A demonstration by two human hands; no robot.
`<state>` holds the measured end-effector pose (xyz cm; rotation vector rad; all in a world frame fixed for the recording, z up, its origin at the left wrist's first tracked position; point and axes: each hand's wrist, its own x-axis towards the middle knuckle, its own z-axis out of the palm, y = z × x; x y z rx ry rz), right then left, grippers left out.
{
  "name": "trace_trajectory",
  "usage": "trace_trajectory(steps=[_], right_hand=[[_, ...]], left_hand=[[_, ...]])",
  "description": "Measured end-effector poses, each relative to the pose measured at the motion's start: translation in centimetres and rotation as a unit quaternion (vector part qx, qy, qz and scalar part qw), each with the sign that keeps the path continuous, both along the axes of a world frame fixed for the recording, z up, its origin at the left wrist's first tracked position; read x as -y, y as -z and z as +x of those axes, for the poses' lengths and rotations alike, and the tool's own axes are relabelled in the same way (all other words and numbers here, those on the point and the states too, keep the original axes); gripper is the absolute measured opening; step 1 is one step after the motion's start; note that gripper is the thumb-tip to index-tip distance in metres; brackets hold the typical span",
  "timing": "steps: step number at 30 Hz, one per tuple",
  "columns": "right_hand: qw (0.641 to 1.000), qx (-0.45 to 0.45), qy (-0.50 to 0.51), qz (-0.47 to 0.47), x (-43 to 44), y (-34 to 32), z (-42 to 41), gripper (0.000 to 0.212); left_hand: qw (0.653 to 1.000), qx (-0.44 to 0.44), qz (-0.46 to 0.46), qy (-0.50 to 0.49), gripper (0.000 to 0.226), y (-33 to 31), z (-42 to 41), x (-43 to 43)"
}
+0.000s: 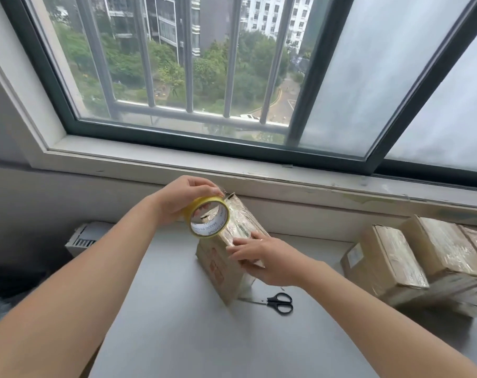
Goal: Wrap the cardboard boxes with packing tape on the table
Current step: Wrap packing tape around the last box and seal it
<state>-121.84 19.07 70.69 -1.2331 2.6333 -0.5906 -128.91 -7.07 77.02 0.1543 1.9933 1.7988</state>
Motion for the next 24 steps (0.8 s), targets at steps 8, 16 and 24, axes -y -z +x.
trace_trajectory(steps=[8,16,24], right_hand=[[0.986,0.057,0.147,-0.049,3.4,-1.8,-0.4,0.023],[0.958,-0.009,0.270,0.096,5.8,-2.1,-3.8,0.111],[0.955,0.088,0.266,0.095,4.6,0.0,-4.9,0.135]], left_hand=[[0.989,-0.032,-0.135,0.057,0.017,-1.1,-3.5,3.5],[0.974,-0.067,-0.213,0.040,0.015,-1.6,-6.3,5.9],[0.973,-0.045,-0.222,0.032,0.015,0.5,-6.0,8.6]])
